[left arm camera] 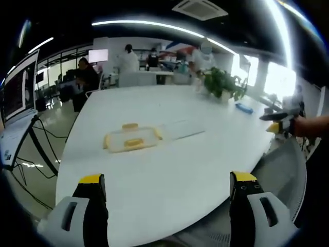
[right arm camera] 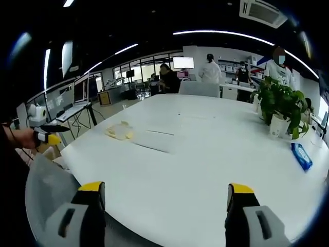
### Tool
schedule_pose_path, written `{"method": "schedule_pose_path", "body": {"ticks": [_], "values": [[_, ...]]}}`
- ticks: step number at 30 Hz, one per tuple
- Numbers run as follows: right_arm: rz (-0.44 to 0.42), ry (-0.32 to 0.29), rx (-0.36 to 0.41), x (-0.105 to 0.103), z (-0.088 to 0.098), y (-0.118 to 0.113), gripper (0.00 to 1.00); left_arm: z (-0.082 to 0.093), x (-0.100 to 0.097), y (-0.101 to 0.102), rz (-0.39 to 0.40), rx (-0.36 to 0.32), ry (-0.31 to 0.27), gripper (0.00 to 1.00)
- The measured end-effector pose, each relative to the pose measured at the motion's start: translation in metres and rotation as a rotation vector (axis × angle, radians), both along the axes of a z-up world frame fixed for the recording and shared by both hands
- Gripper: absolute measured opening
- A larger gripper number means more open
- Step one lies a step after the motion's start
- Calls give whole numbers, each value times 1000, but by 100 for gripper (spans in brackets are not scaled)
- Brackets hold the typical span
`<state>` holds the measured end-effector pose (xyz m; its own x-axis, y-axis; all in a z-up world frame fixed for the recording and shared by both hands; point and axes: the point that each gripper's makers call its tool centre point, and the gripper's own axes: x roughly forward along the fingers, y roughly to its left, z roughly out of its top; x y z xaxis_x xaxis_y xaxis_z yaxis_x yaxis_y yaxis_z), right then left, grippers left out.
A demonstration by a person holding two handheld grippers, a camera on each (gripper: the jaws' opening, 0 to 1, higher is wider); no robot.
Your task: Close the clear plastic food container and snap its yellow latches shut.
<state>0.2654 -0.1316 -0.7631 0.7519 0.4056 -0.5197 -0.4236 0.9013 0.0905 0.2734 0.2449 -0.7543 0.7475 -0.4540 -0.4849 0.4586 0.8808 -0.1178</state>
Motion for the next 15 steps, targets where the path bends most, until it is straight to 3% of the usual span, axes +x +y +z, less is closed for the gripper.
{"method": "schedule_pose_path", "body": {"ticks": [15], "values": [[-23,0,-9,-3,6,-1,100,-7,0,3,-7,-15,7,99]]}}
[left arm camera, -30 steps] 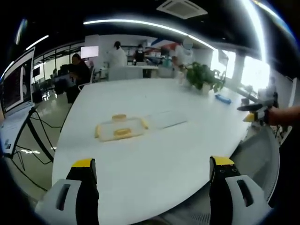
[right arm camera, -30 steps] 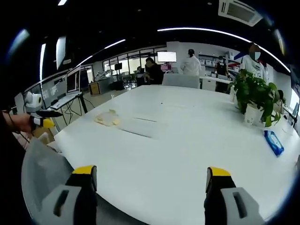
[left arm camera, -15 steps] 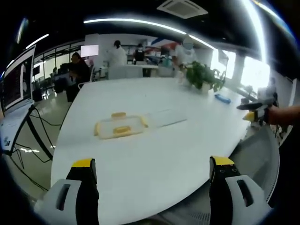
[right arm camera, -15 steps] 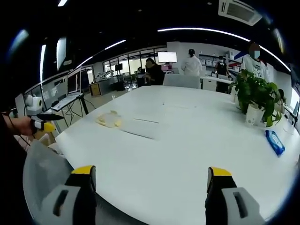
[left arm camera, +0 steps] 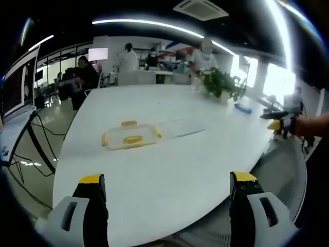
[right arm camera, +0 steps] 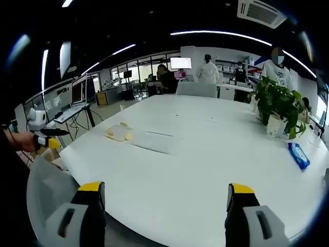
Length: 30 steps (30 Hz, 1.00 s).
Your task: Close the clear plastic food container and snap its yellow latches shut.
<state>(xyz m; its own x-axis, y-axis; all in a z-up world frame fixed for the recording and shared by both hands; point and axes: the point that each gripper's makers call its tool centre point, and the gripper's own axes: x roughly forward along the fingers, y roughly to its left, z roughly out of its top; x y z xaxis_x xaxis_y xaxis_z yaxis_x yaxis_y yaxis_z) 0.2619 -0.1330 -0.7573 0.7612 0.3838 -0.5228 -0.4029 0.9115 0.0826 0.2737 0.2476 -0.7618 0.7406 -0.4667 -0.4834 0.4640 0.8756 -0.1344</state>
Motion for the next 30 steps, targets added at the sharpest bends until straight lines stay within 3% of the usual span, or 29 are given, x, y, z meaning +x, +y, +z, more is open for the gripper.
{"method": "schedule_pose_path", "body": {"ticks": [10,12,30], "values": [[18,8,-19,5,1,7,100,-4,1,9,1,-7,8,99],[54,10,-49,3,2,13,98,-3,1,10,4,-11,7,99],[81,20,-42,14,-2,33,100,-8,1,21,12,-10,17,99]]}}
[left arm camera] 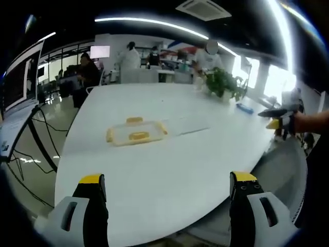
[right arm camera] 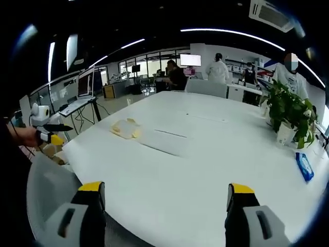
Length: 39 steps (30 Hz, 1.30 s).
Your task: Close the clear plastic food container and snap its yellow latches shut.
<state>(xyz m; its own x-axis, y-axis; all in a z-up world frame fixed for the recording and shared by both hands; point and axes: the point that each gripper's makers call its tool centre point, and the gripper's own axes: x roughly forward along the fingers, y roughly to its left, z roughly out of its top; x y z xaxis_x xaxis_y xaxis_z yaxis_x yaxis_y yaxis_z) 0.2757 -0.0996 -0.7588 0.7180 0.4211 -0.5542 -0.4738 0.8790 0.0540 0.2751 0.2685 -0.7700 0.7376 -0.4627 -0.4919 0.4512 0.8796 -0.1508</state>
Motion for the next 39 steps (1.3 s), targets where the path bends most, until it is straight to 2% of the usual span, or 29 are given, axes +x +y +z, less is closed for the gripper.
{"method": "schedule_pose_path", "body": {"ticks": [9,22,27,35,39], "values": [[5,1,8,3,-1,11,100,-2,0,9,-1,7,3,99],[14,-8,12,16,0,40,100,-8,1,26,-4,8,16,99],[10,-17,23,19,1,54,100,-16,-1,39,-11,17,24,99],[27,-7,24,20,-5,75,100,-19,-1,59,-1,14,22,99],[57,3,19,17,-8,91,100,-26,-2,70,-5,28,31,99]]}}
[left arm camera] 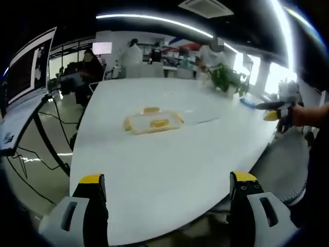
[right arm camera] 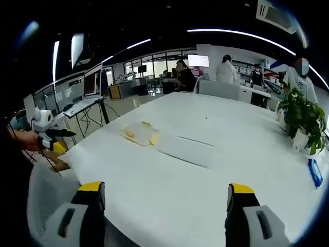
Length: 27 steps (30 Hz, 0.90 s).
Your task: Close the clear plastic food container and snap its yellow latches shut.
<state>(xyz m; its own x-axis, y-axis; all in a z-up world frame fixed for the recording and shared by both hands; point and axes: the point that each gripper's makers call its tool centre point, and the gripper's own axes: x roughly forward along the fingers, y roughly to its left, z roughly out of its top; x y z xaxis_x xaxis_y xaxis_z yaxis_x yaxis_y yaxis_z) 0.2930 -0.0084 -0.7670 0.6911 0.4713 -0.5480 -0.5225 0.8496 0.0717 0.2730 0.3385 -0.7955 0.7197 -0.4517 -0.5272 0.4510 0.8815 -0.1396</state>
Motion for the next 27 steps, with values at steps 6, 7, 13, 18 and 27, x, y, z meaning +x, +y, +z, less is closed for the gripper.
{"method": "schedule_pose_path", "body": {"ticks": [6,7,13,18,27], "values": [[3,11,3,2,-3,15,99,-9,-2,13,-2,9,15,99],[2,12,5,2,-3,17,99,-9,-1,14,-2,8,15,99],[8,23,8,4,-5,33,98,-10,4,22,-6,-2,7,99],[34,27,-5,3,-1,47,98,-18,4,25,-5,-19,15,99],[33,50,20,9,7,56,96,-30,9,24,-25,-16,18,99]]}}
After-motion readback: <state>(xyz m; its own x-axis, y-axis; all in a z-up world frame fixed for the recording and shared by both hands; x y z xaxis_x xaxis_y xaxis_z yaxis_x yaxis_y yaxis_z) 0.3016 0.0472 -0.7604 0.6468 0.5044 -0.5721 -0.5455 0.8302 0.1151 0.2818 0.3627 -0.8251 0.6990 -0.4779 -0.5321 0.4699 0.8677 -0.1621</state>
